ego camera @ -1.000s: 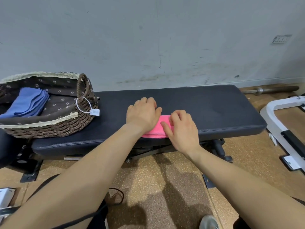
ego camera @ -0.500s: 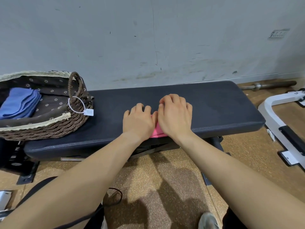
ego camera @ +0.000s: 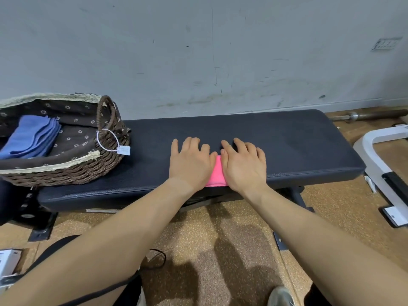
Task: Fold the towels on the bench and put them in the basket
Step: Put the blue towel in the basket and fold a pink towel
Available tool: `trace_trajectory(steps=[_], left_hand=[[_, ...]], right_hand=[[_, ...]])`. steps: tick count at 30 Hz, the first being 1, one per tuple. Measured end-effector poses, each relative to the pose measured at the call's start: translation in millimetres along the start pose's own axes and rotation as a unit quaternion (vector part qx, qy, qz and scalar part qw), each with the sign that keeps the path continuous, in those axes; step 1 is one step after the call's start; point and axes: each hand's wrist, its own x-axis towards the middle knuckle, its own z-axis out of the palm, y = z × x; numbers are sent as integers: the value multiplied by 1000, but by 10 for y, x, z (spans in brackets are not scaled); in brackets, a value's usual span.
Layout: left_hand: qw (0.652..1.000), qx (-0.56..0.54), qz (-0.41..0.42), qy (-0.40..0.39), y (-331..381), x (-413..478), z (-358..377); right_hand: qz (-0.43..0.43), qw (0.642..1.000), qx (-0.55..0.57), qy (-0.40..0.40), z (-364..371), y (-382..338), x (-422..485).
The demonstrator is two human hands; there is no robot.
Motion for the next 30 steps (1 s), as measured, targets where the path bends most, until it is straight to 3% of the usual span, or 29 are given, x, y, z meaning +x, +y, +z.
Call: trace_trajectory(steps=[5,8,12,15,20,23,30], left_hand=[[996,-79,-34,-35,173,164,-244],[996,-52,-51,-45,199,156,-114],[997,-43,-63,-22,163,68,45],[998,-50,-13,24,161,-11,-22],[975,-205,80,-23,-74,-126,-70],[973,-183,121,-67,-203,-201,-128],[981,-138,112,-77,-313,-442,-566]], right_hand=[[9,999,-45,-24,-14,-39,19],[23,998,-45,-27,-25,-59,-1],[13,1000,2,-7,-5,-48,-21],[-44,995,90,26,-40,27,-121],[-91,984,133,-77,-179,224,-214],[-112,979,134,-109,-310,363,-258],[-114,947,221,-204,-733,184,-358]])
